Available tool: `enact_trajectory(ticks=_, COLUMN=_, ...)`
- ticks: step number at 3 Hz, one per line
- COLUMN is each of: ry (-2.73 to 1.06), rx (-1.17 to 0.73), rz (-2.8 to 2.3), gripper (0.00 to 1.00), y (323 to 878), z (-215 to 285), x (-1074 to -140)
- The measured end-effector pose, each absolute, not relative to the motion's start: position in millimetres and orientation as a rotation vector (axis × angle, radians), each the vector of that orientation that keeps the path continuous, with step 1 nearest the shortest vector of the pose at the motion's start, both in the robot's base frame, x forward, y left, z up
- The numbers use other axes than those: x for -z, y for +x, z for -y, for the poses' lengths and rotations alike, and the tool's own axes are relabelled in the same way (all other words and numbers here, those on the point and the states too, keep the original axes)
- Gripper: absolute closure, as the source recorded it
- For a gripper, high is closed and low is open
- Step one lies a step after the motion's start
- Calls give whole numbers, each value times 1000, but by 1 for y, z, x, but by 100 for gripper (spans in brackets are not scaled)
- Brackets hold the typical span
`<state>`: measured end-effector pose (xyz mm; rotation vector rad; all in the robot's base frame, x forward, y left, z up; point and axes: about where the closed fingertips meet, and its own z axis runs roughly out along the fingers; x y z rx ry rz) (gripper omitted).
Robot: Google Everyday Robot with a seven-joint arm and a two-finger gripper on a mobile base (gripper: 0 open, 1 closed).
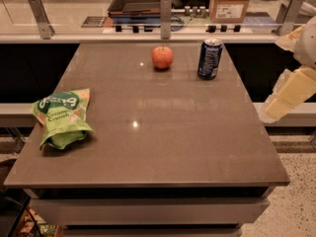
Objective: Move pepsi can near green rice chip bag
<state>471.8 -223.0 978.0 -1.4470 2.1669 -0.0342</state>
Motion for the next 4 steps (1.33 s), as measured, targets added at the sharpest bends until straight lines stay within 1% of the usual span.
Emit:
enact_trajectory(ticks=1, ry=-1297, rx=12, rz=-2103, gripper=0, y=504, z=232, x=-973)
enact_trajectory(ticks=3, ry=-1122, rx=-18, rz=-1956, gripper=0, y=566, z=251, x=-967)
enact_trajectory(ticks=4, ry=-1049, rx=-82, rz=-1914, gripper=0, y=594, z=255, x=-958)
